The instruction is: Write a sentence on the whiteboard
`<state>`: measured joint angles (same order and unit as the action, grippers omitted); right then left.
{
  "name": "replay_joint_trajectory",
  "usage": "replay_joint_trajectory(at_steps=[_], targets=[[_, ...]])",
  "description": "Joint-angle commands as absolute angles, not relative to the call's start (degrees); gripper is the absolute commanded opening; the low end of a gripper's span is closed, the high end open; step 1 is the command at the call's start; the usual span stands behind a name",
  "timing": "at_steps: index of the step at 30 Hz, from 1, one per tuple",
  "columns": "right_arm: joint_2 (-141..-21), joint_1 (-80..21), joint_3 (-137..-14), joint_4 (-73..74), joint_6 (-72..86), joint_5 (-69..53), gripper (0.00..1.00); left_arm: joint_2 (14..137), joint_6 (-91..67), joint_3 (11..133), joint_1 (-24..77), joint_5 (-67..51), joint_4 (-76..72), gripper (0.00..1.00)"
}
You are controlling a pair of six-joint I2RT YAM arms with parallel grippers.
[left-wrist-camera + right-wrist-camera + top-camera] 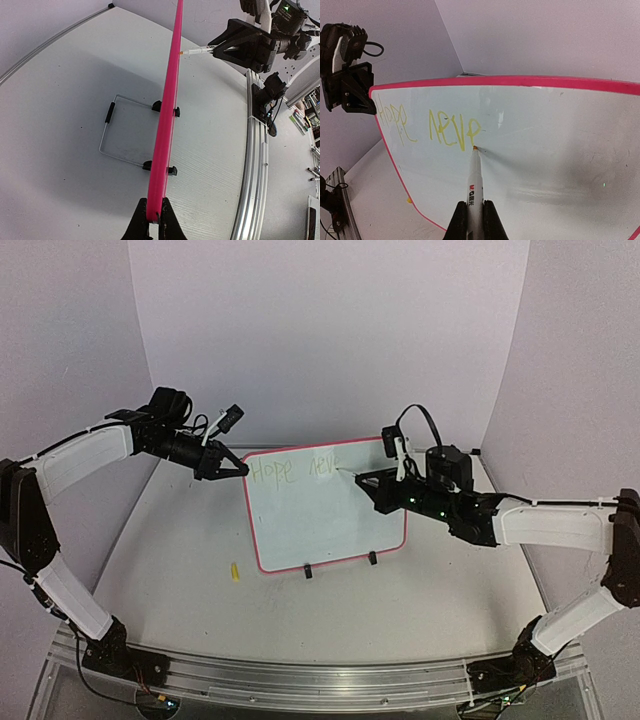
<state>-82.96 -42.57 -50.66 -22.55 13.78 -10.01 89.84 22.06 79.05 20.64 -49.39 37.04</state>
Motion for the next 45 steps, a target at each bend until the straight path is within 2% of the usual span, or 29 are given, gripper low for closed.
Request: replay_joint_trajectory(at_steps=[1,10,19,34,45], targets=[[-80.7,-42.2,-50.0,-22.1,13.8,-4.7,0.00,90.6,23.5,79.4,22.4,-47.5,39.0,0.00],[-81.1,-42.2,-50.1,-22.0,13.8,-5.7,0.00,90.6,23.5,79.4,22.4,-47.5,39.0,0.00],[-76.5,-42.2,-48.1,-24.0,12.7,-10.9,0.00,90.7,23.5,79.4,22.4,-47.6,39.0,0.00],[-81.6,-42.2,-52.8,-26.9,11.4,-10.4,0.00,90.8,23.4,79.4,22.4,-47.4,39.0,0.00],[-81.5,-42.2,-51.9,-28.3,11.8,-7.3,0.00,91.0,23.4,79.4,22.5,-47.4,39.1,0.00]])
